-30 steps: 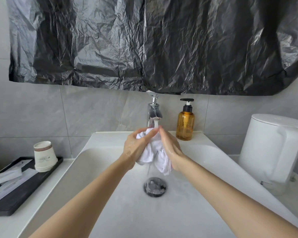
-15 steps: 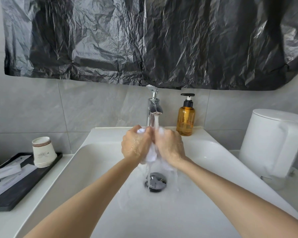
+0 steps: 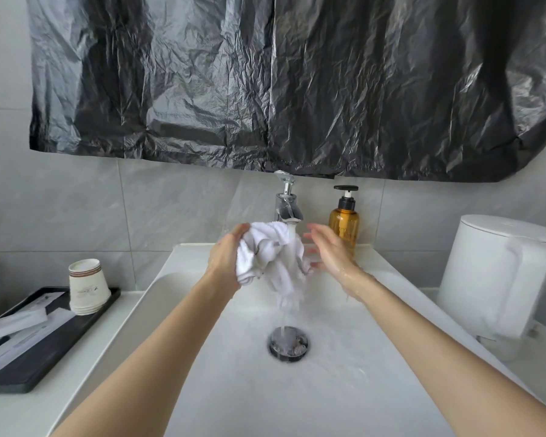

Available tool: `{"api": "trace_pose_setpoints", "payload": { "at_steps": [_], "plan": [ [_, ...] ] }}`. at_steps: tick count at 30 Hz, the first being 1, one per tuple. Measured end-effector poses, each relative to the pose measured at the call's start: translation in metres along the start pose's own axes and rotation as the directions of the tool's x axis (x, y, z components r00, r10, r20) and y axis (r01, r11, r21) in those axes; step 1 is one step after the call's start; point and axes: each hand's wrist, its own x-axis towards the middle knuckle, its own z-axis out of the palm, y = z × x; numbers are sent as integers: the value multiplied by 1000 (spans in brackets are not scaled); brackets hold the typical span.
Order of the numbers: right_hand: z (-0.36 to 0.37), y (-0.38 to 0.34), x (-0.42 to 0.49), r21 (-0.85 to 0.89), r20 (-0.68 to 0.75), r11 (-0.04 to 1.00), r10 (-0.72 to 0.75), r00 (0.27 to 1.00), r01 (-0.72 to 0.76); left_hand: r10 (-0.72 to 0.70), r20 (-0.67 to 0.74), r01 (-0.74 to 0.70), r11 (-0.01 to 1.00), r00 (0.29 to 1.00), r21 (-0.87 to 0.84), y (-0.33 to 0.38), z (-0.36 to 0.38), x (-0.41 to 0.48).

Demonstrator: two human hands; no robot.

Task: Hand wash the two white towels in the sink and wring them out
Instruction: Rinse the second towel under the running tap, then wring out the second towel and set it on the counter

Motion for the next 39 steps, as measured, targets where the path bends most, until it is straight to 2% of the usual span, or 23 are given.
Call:
{"api": "trace_pose_setpoints", "payload": {
  "at_steps": [4,8,11,15,19,21,24,28,30,32,34,37,39],
  "plan": [
    [-8,-36,17,-193,56,966,-164,985,172,21,12,-20,995,1000,-99,5,-8,11],
    [-9,-79,39,-423,175,853,-253,951,305,62,-31,-67,973,998,-220,11,-15,23],
    [-1,-88,44,-522,138,765,-360,923,376,74,-12,-75,971,997,-228,11,-16,31],
    [-3,-73,47,-571,117,718,-408,905,398,73,9,-69,972,997,-225,7,-15,34],
    [-5,-66,38,-572,193,669,-453,870,475,50,32,-42,976,998,-212,4,-16,32],
    [-6,-66,36,-575,211,680,-414,885,455,48,47,-37,979,998,-201,5,-15,28],
    [-9,-72,31,-525,179,757,-348,920,389,37,24,-31,977,999,-211,7,-12,21],
    [-8,-74,7,-375,-73,869,-376,924,324,63,64,-47,973,996,-225,17,-12,15],
    [-8,-69,-1,-323,-192,918,-300,934,229,73,83,-56,979,994,-196,27,-11,8],
    [-10,-63,-6,-269,-249,958,-165,954,95,63,69,-53,989,996,-137,35,-12,-1],
    [-9,-55,-10,-220,-213,976,-46,976,-2,65,54,-60,995,996,-85,40,-17,-10],
    [1,-56,-33,-189,0,977,104,995,-102,74,46,-75,997,996,5,45,-32,-24],
    [7,-58,-47,-198,146,978,101,984,-71,71,30,-73,995,997,63,49,-41,-37]
  ]
}}
